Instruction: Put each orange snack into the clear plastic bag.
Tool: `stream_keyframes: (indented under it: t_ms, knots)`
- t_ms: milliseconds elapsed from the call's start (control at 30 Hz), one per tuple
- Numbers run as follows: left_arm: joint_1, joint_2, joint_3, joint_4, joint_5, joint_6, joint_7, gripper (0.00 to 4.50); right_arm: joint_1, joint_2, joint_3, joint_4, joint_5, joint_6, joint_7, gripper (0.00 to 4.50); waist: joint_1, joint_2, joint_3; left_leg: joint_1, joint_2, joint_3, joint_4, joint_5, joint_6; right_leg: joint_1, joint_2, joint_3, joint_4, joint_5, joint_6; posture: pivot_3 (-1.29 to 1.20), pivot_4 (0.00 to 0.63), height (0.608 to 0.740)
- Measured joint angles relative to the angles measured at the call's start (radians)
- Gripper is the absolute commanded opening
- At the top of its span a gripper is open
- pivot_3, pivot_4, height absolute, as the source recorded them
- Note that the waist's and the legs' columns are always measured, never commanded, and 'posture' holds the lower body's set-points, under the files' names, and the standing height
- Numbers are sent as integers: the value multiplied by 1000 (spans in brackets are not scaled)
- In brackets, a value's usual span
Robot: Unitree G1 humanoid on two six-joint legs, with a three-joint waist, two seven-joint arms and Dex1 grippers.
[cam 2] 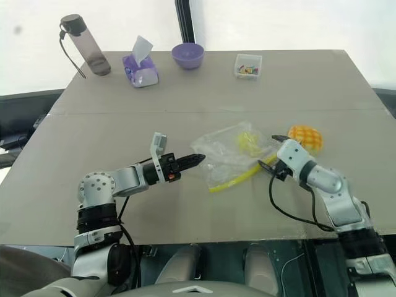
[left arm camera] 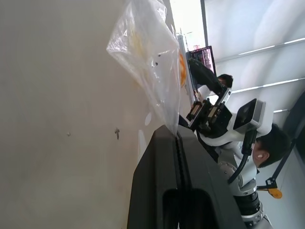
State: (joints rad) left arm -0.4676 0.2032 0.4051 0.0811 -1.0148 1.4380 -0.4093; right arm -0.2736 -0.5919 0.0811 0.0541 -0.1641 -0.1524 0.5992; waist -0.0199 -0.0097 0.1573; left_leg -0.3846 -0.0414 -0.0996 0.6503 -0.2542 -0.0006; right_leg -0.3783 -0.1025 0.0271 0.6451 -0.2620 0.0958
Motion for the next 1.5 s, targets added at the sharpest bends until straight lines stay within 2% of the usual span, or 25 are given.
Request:
stream_keyframes:
  t_ms: [33,133,533,700,833,1000,1167,1367,1500]
  knots:
    - [0,0,1,-1,-3,1,4,0,-9,10,1,7,-5,-6,-11,3682,2,0,0,0,0,0,0,0,0,0,0,0,0,0,0,0,150,740]
    - [0,6,19,-2,-19,6,22,0,-21,13,21,27,-23,-44,-21,2216,6,-1,0,-1,0,0,0,0,0,0,0,0,-1,0,0,0,150,740]
    - [3,13,24,-3,-24,-3,43,0,60,-146,-10,44,132,-186,169,2216,1,-1,1,0,0,1,0,0,0,0,0,0,-1,0,0,0,150,740]
    - [3,13,22,-3,-24,-5,44,0,47,-159,9,63,77,-250,174,2216,3,-1,1,0,0,1,0,0,0,0,0,0,-1,0,0,0,150,740]
    - [3,15,19,-3,-28,-4,44,0,-7,-149,30,132,-40,-284,96,2216,3,-1,1,0,0,1,0,0,0,0,0,0,-1,0,0,0,150,740]
    - [15,19,11,-3,-30,-2,44,0,-39,-103,42,166,-90,-296,33,2216,3,-2,1,0,0,1,0,0,0,0,0,0,-1,0,0,0,150,740]
    - [22,38,-17,-3,-27,-4,35,0,-42,-66,43,165,-73,-297,16,31,6,-2,2,-1,0,0,0,0,0,0,0,0,-1,0,0,0,150,740]
    - [32,74,-94,-17,10,-50,-24,0,-42,-61,44,164,-73,-297,16,31,4,-2,2,0,0,1,0,0,0,0,0,0,-1,0,0,0,150,740]
    - [43,91,-151,-32,84,-180,-74,0,-42,-44,49,165,-74,-284,4,31,3,-1,2,0,0,1,0,0,-1,0,0,0,-1,0,0,0,150,740]
